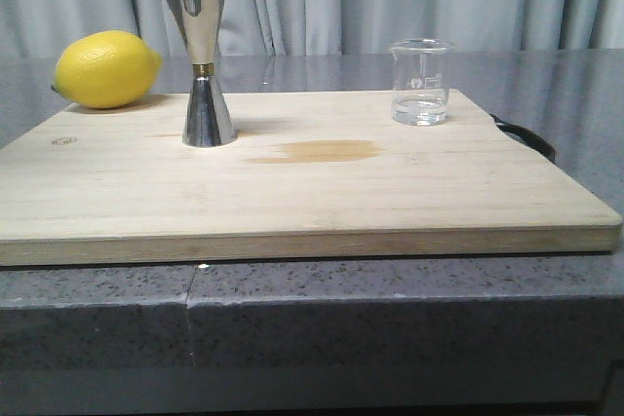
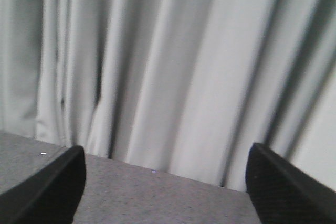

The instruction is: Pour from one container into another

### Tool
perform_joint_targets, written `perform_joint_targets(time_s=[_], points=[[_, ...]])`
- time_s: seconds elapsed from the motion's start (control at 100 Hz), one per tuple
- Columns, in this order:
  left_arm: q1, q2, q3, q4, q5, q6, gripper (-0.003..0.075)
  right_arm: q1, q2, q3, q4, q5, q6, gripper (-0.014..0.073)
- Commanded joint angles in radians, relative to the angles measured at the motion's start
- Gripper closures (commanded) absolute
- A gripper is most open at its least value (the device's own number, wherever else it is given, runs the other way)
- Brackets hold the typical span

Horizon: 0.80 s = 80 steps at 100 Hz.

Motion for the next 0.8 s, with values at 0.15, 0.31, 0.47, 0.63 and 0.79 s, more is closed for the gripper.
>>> perform_joint_targets(time_s=[0.15,0.31,0.47,0.63,0.79], points=[[-0.083,-0.112,-0.03,-0.068,-0.064,-0.052,0.0236,-0.005,-0.216,-0.034,-0.006,0.066,-0.01,0.0036],[-0.203,-0.189,-0.024,0.01,-0.093,-0.086,0.03,-0.005,-0.358,-0.015,-0.029,0.106,-0.01,0.0112],[-0.278,-0.284,0.027,0.137,-0.165,-0.13,0.03,-0.005,-0.511,0.097,-0.043,0.111,-0.01,0.0143],[-0.297,-0.407,0.171,0.135,-0.2,-0.13,0.03,-0.005,-0.677,0.263,-0.049,0.119,-0.01,0.0143],[-0.297,-0.575,0.395,0.135,-0.286,-0.13,0.03,-0.005,-0.831,0.41,-0.049,0.178,-0.01,0.0143]])
